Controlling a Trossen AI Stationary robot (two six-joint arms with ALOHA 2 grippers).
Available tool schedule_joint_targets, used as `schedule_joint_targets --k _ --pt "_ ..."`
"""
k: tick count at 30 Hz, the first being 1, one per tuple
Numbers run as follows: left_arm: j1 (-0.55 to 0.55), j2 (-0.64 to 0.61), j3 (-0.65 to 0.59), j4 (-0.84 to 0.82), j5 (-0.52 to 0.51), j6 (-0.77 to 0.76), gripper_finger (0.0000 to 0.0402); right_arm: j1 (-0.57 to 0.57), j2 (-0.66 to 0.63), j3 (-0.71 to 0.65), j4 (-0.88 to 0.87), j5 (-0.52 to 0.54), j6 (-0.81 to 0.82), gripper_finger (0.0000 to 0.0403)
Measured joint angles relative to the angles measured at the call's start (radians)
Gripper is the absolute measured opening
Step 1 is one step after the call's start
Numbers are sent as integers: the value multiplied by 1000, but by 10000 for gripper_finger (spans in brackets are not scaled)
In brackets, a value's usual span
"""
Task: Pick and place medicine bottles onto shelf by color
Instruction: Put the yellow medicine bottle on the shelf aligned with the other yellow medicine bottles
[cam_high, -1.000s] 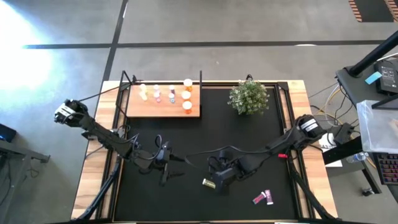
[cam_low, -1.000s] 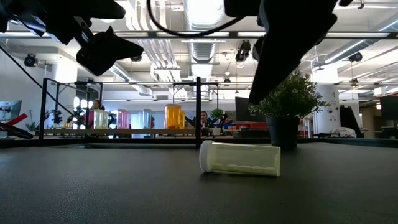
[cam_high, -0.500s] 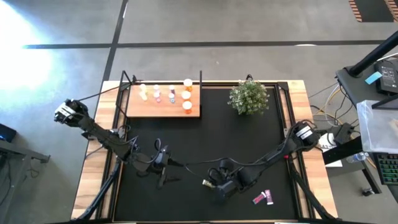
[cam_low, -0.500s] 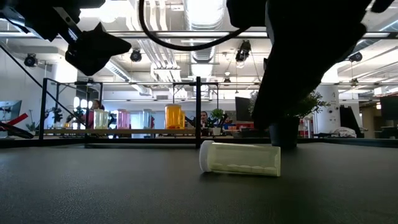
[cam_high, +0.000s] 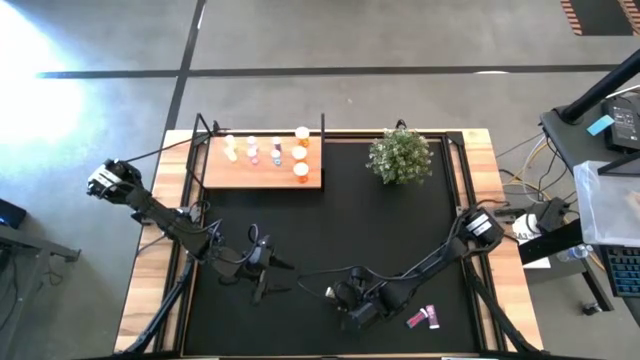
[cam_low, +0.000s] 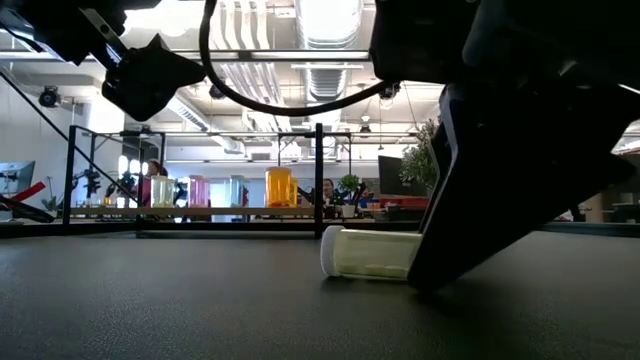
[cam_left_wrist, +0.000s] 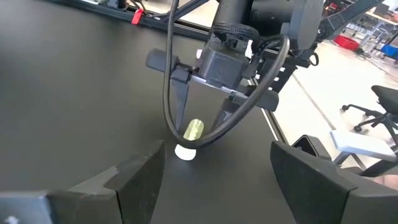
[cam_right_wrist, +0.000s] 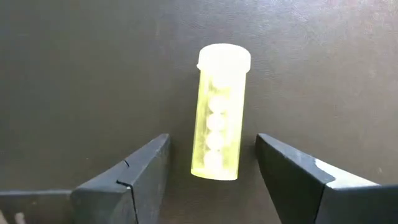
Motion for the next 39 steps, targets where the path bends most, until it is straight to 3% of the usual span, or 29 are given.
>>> schedule_joint_targets --k 5,18,26,29,34,39 --pt "0 0 0 0 1 0 274 1 4 1 6 8 -7 205" --pt "1 0 -4 -19 1 0 274 2 -15 -2 -8 19 -18 91" --pt "1 0 -1 -16 -23 1 274 -4 -110 -2 -20 26 -117 106" --pt "2 0 2 -13 -88 11 274 -9 -180 -2 -50 96 -176 112" --pt "3 0 9 -4 -104 167 274 -21 -283 -4 -106 229 -281 99" --pt "3 0 22 84 -120 449 274 -36 -343 -9 -80 283 -418 94"
